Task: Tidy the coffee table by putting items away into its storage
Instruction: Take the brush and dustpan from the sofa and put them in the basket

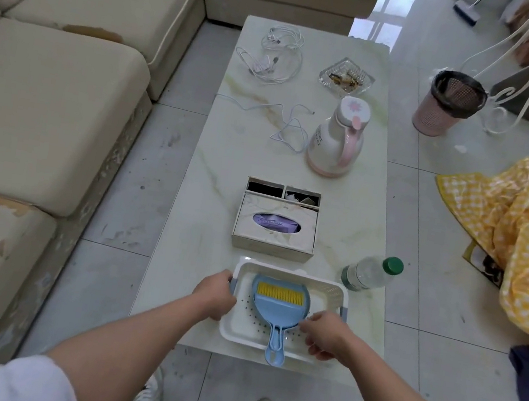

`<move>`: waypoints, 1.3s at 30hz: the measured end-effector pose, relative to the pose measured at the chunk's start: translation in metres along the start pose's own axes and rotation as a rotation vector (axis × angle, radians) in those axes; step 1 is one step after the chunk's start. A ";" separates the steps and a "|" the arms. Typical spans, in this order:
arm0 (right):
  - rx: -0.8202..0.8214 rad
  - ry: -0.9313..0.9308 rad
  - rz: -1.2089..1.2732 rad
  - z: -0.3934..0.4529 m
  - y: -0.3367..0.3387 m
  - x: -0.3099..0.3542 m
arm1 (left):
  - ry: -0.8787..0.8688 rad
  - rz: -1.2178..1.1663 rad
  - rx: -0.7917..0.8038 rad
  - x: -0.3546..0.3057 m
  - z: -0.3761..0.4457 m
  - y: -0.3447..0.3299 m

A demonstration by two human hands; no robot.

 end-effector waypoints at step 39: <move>-0.251 0.142 -0.281 0.023 0.049 0.063 | -0.177 -0.252 -0.057 -0.076 0.051 0.038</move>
Point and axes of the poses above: each hand's wrist, its own z-axis towards the middle knuckle, its own y-axis out of the back of the hand, x = y × z, the point moved 1 cm from there along z, towards the middle knuckle, and after that the axes turned 6 degrees about z, right-handed, at the moved point
